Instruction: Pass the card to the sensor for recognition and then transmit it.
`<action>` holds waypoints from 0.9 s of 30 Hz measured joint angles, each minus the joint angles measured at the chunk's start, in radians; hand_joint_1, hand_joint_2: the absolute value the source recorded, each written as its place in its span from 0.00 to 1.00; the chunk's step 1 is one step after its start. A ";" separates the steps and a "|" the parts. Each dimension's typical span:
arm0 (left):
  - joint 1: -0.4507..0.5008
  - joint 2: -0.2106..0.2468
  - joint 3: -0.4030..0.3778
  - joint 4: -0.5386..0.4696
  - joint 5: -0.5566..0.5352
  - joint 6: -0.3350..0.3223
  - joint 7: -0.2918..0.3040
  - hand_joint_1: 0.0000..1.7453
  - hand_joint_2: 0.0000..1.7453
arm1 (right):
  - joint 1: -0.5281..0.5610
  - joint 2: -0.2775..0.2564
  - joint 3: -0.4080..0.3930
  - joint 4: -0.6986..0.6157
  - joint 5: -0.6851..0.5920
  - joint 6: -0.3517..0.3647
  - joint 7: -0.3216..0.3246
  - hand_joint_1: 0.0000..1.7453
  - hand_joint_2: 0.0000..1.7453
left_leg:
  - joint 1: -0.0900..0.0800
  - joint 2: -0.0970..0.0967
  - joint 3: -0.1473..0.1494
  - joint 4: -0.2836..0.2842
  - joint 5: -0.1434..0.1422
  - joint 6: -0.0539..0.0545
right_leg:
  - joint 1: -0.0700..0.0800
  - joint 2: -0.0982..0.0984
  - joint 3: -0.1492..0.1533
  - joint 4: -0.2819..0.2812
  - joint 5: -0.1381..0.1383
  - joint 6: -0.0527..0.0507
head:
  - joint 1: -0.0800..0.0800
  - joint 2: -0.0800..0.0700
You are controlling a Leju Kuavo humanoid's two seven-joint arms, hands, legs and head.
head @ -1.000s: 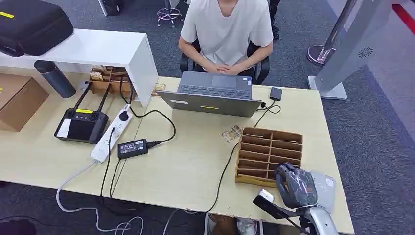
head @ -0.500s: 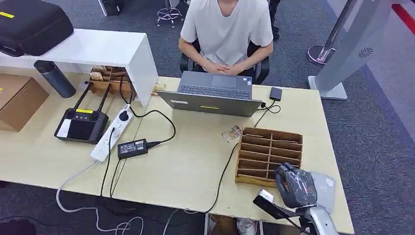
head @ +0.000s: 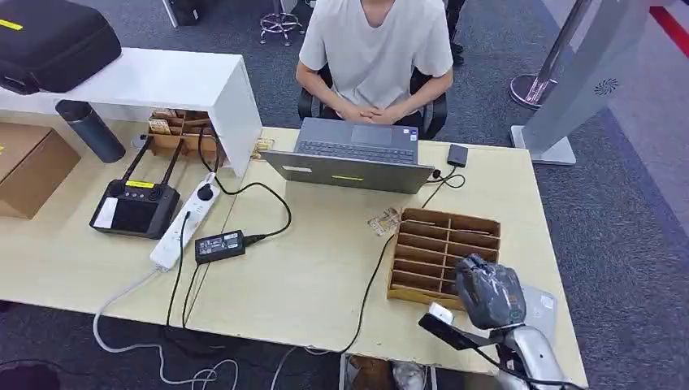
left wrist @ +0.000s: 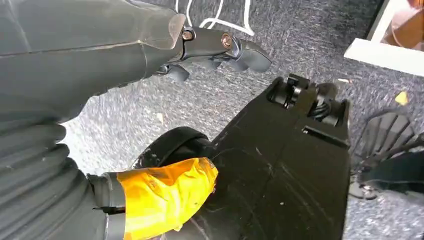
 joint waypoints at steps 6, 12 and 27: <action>-0.036 -0.020 -0.072 0.000 -0.207 -0.113 -0.031 0.00 1.00 | -0.321 0.012 0.029 0.012 0.019 -0.019 -0.142 0.88 1.00 | -0.001 0.001 -0.006 0.000 0.006 -0.001 | -0.003 0.003 -0.007 0.002 0.006 0.000 | 0.000 0.000; -0.069 -0.063 -0.169 0.000 -0.289 -0.142 -0.034 0.00 1.00 | -0.588 0.073 0.105 0.040 0.019 0.008 -0.089 0.88 1.00 | 0.001 -0.003 -0.008 0.001 0.008 -0.001 | 0.000 -0.003 -0.008 0.001 0.007 0.000 | 0.000 0.000; -0.081 -0.073 -0.220 0.000 -0.370 -0.169 -0.058 0.00 1.00 | -0.677 0.077 0.175 0.047 0.001 -0.006 -0.064 0.88 1.00 | 0.001 -0.003 -0.010 0.001 0.008 -0.001 | 0.000 -0.002 -0.009 0.001 0.007 0.000 | 0.000 0.000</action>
